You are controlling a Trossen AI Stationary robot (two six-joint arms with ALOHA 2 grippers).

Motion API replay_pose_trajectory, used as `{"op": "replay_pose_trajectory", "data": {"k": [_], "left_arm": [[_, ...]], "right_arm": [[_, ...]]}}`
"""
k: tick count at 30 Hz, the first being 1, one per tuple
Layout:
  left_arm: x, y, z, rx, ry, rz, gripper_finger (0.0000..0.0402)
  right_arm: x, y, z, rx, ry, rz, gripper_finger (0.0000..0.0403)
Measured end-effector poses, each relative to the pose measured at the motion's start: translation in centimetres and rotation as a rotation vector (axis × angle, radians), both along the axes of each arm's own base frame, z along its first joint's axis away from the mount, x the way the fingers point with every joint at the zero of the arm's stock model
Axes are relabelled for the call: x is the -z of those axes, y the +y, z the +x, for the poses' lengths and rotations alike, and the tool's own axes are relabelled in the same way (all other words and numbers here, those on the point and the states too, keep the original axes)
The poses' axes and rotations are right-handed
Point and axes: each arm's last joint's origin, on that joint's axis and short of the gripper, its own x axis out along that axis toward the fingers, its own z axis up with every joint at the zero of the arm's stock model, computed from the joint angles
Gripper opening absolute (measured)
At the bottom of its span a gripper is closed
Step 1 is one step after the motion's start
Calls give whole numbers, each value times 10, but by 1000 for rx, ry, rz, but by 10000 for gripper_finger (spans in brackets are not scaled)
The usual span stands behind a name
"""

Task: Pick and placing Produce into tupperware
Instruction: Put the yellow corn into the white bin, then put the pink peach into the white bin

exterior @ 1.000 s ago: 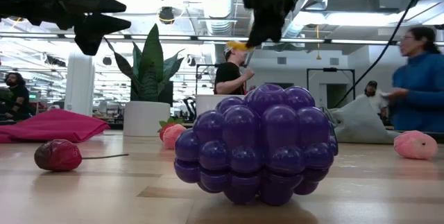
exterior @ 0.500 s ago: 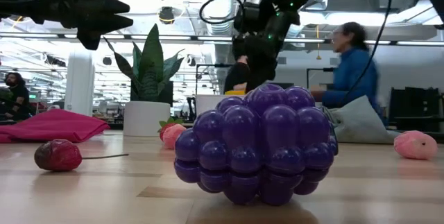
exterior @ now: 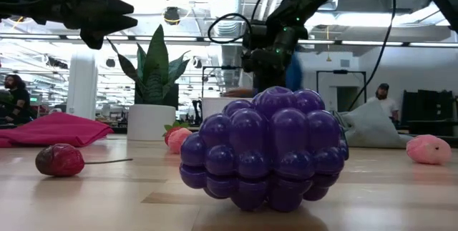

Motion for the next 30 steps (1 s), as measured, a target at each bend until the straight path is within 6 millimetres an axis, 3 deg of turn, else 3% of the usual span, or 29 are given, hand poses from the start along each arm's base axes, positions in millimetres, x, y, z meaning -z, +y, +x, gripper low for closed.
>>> {"op": "replay_pose_trajectory", "data": {"k": [9,13,19,25,30], "left_arm": [[0,0,0,0,3,1,155],[0,0,0,1,11,44,155],[-7,-2,0,53,-55,95,155],[-14,-3,-1,116,-118,121,155],[-15,-3,-1,119,-126,112,155]], "right_arm": [[-1,6,3,-18,-5,-8,154],[-16,19,2,-72,-27,-28,165],[-80,54,-11,-161,-208,-116,155],[-152,101,-48,-224,-438,-179,137],[-179,136,-88,-265,-568,-172,132]]}}
